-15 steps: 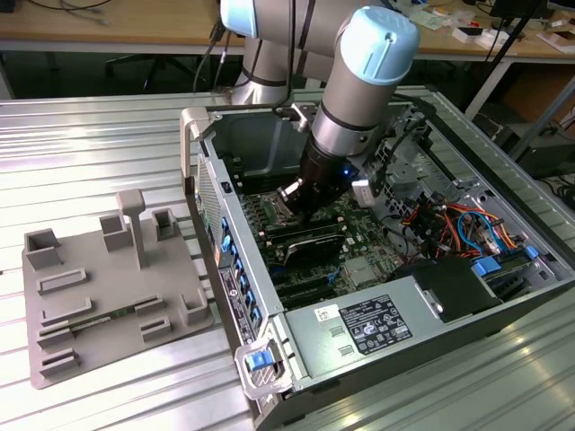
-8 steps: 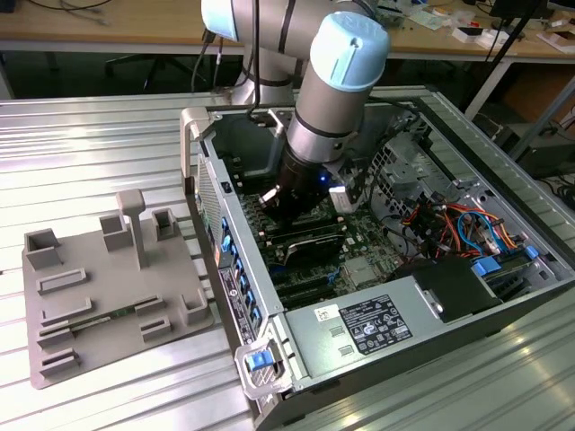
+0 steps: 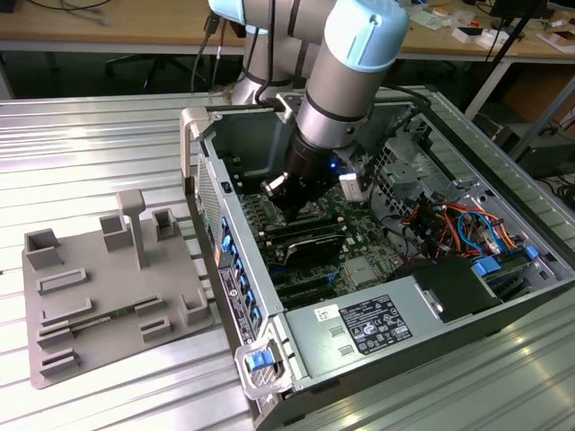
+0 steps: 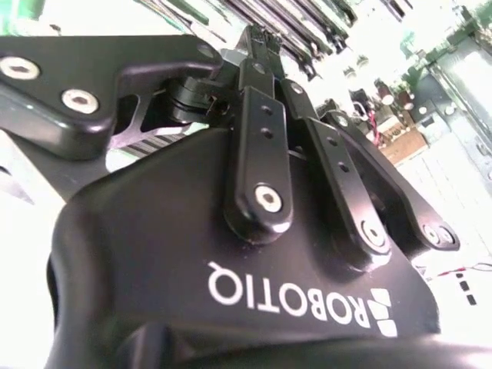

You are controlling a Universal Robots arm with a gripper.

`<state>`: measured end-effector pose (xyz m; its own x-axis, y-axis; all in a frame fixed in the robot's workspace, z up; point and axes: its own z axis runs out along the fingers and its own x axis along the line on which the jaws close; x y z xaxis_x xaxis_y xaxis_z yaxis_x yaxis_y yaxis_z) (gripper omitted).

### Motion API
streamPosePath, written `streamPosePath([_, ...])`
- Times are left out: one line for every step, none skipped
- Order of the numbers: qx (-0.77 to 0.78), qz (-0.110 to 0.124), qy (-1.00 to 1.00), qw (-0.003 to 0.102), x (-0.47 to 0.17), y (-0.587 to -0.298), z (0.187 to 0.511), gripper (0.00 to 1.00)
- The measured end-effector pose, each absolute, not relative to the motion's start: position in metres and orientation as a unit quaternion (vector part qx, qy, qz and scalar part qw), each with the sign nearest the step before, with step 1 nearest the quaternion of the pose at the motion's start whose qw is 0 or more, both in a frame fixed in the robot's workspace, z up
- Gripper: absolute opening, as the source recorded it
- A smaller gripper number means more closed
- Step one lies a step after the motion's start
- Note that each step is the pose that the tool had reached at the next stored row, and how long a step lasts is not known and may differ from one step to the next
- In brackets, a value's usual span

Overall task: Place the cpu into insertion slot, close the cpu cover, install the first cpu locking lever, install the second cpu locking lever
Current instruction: 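Install the second cpu locking lever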

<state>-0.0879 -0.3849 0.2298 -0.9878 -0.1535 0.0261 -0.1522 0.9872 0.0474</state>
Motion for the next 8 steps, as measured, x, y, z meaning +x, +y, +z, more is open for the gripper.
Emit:
streamPosePath([0.077,-0.024,-0.997,0.019,-0.080,-0.385,0.230,0.11])
streamPosePath([0.077,-0.025,-0.997,0.022,-0.075,-0.385,0.230,0.11])
streamPosePath([0.077,-0.025,-0.996,0.025,-0.070,-0.386,0.230,0.11])
streamPosePath([0.076,-0.026,-0.996,0.029,-0.063,-0.386,0.230,0.11])
streamPosePath([0.076,-0.027,-0.996,0.032,-0.057,-0.386,0.230,0.11])
streamPosePath([0.076,-0.028,-0.996,0.034,-0.053,-0.386,0.229,0.11])
streamPosePath([0.076,-0.029,-0.996,0.038,-0.046,-0.387,0.229,0.11])
streamPosePath([0.076,-0.030,-0.996,0.041,-0.042,-0.388,0.229,0.11])
